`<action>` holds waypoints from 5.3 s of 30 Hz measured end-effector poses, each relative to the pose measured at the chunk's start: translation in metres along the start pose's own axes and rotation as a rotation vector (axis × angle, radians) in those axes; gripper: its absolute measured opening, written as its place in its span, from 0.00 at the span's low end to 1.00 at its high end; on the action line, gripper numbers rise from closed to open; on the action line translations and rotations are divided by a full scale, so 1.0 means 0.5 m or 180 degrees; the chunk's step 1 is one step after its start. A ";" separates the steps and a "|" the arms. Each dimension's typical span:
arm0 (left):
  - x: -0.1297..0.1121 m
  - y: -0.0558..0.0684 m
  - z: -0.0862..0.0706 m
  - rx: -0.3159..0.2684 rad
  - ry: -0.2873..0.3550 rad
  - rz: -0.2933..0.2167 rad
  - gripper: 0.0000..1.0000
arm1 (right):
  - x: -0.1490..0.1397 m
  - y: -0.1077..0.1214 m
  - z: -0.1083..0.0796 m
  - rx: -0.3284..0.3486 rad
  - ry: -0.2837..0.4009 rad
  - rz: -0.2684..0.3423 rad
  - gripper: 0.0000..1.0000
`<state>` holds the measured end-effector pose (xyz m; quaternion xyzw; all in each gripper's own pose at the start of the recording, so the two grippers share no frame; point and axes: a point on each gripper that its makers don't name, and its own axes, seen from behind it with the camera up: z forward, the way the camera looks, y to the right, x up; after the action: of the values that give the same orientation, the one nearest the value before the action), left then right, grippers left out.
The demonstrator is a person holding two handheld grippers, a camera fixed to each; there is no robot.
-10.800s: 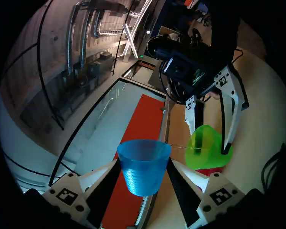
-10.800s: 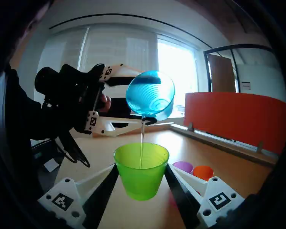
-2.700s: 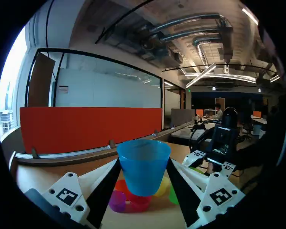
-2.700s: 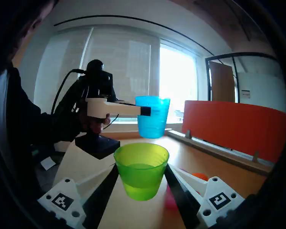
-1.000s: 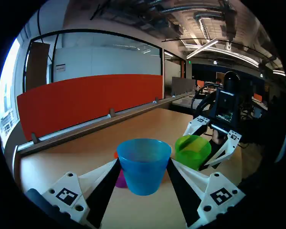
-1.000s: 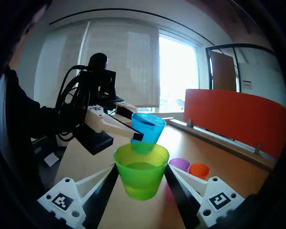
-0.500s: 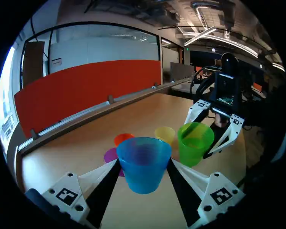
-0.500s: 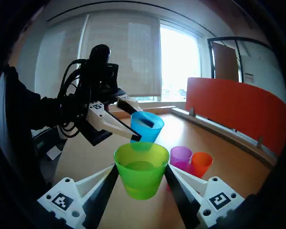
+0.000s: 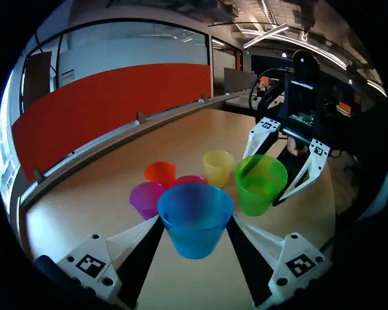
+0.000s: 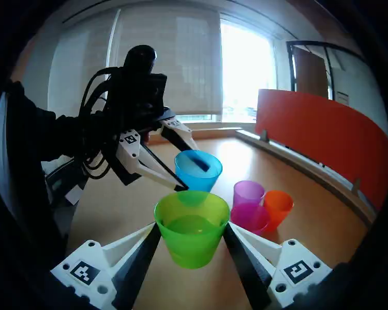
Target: Pour water
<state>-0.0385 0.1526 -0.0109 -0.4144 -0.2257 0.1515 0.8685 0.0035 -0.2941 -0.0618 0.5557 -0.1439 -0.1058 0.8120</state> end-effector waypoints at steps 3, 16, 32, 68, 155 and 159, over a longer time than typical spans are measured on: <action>-0.013 0.001 0.004 -0.0020 -0.0063 0.0016 0.84 | -0.011 0.002 0.005 0.0012 -0.0053 0.0009 0.87; -0.062 -0.001 0.023 -0.0093 -0.0356 0.0131 0.84 | -0.050 0.004 0.025 0.0077 -0.0256 0.0006 0.87; -0.094 0.009 0.051 -0.0192 -0.0630 0.0286 0.84 | -0.103 0.017 0.037 0.0127 -0.0541 0.0017 0.87; -0.121 0.025 0.082 -0.0313 -0.0756 0.0330 0.84 | -0.150 0.029 0.049 0.0130 -0.0736 0.0010 0.90; -0.218 -0.012 -0.034 0.0300 -0.0902 0.0045 0.84 | -0.194 0.058 -0.094 -0.0445 -0.0769 0.0201 0.95; -0.227 -0.017 -0.044 0.0380 -0.0905 -0.0009 0.84 | -0.195 0.063 -0.105 -0.0546 -0.0742 0.0259 0.95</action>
<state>-0.1229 0.0818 -0.0465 -0.3361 -0.3376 0.2207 0.8511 -0.0689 -0.2049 -0.0615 0.4620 -0.2500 -0.1485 0.8379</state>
